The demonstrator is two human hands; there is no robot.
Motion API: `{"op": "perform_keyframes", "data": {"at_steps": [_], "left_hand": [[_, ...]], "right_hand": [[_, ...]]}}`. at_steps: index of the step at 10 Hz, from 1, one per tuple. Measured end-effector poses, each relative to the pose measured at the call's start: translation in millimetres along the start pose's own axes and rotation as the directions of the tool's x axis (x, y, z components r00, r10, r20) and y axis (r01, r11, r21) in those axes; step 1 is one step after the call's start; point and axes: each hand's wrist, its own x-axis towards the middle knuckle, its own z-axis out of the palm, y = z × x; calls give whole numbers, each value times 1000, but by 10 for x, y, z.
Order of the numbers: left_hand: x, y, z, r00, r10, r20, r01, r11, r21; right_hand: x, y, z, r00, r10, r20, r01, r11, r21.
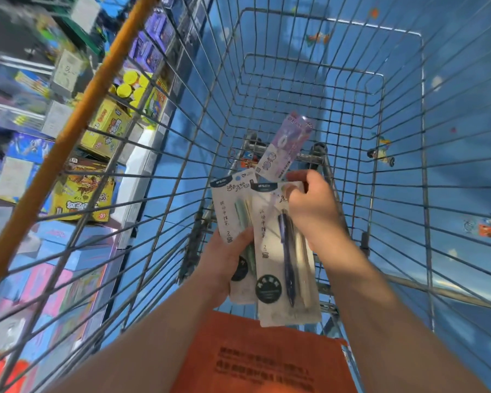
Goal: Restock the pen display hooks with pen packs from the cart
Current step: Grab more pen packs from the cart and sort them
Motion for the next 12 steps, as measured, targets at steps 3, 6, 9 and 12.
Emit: {"op": "perform_keyframes", "data": {"at_steps": [3,6,9,12], "left_hand": [[64,36,-40,995,24,92,-14,994,-109],[153,-14,-142,999,11,-35,-15,996,-92],[152,-92,-221,994,-1,-105,-6,998,-67],[34,-98,-65,995,-2,-99,-9,994,-112]], "right_hand": [[91,135,443,994,-7,-110,21,992,123],[905,214,629,951,187,-246,-118,956,268],[1247,367,530,953,159,-257,-188,977,-96],[872,429,301,985,35,-170,-134,777,-616]]}}
